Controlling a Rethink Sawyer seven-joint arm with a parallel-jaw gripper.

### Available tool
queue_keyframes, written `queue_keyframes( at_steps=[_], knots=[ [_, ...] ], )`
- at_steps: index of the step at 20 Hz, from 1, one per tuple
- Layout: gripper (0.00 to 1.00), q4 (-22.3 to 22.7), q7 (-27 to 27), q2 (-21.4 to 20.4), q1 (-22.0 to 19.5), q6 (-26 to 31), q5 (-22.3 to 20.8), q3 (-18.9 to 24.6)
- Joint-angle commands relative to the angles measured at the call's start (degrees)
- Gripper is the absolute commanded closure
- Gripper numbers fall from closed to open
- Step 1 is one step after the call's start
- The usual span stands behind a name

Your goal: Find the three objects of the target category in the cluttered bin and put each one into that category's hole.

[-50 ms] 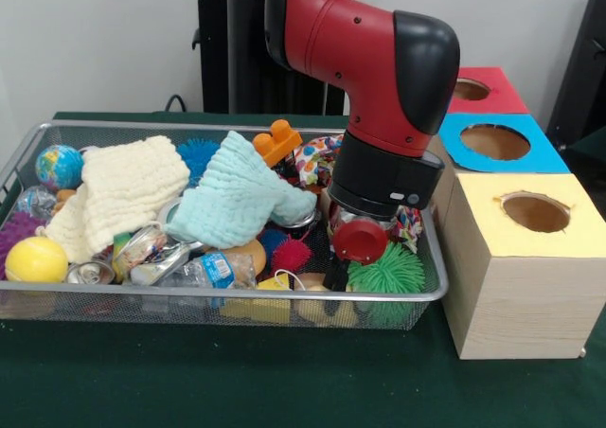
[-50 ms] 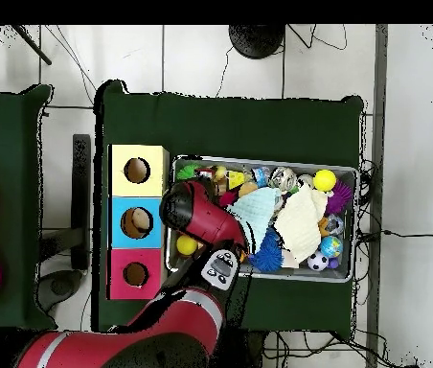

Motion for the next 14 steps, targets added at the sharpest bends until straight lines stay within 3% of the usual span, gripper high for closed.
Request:
queue_keyframes(
  at_steps=[1,14],
  knots=[
    [0.0,-7.65,3.98,6.12,-1.18,2.44,1.69,4.65],
    [0.0,-9.45,2.83,6.46,-2.73,6.33,0.39,5.58]
  ],
)
